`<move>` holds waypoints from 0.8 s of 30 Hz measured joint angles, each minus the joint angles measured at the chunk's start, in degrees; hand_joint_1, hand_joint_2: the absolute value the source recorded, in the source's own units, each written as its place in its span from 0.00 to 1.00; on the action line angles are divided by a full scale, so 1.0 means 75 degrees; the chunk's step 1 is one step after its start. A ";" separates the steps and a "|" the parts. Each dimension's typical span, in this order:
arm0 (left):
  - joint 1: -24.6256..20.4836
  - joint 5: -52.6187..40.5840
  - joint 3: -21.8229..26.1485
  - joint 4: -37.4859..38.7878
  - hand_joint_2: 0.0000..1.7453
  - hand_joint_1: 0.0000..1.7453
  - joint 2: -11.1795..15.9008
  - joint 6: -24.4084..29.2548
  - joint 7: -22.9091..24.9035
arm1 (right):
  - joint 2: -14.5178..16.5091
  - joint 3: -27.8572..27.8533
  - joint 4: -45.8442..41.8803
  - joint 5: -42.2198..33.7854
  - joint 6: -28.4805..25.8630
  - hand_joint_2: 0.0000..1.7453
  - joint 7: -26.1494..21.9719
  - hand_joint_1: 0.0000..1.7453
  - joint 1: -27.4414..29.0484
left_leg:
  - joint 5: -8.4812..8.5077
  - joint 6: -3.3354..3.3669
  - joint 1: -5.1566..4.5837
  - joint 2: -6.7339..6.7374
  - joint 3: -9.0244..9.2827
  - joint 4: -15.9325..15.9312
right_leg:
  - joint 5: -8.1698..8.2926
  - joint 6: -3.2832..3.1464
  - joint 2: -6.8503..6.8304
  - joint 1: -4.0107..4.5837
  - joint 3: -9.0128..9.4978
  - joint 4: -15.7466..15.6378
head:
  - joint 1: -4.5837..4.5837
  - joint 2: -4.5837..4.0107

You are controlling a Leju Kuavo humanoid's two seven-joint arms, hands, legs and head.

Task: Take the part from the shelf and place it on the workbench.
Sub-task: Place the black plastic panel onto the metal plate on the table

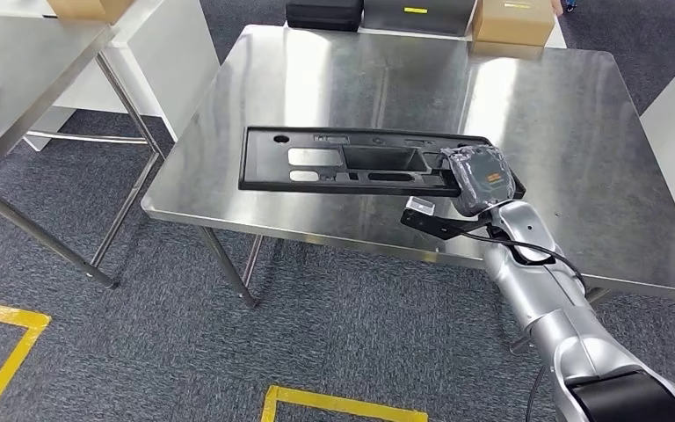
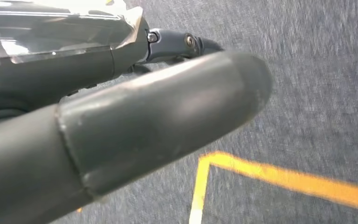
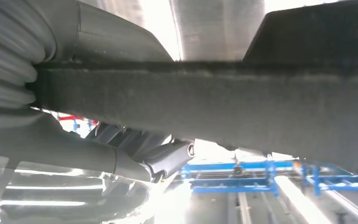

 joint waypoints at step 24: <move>0.0006 -0.0042 0.0233 -0.0004 0.00 0.00 -0.0176 -0.0088 -0.2481 | -0.0841 -0.0517 0.2246 0.1141 -0.0168 1.00 0.1296 0.97 -0.0817 | -0.0795 -0.0770 0.0360 0.0006 -0.0333 0.1137 | 0.0331 -0.0154 0.0061 -0.0137 -0.1059 0.0369 | -0.0013 0.0000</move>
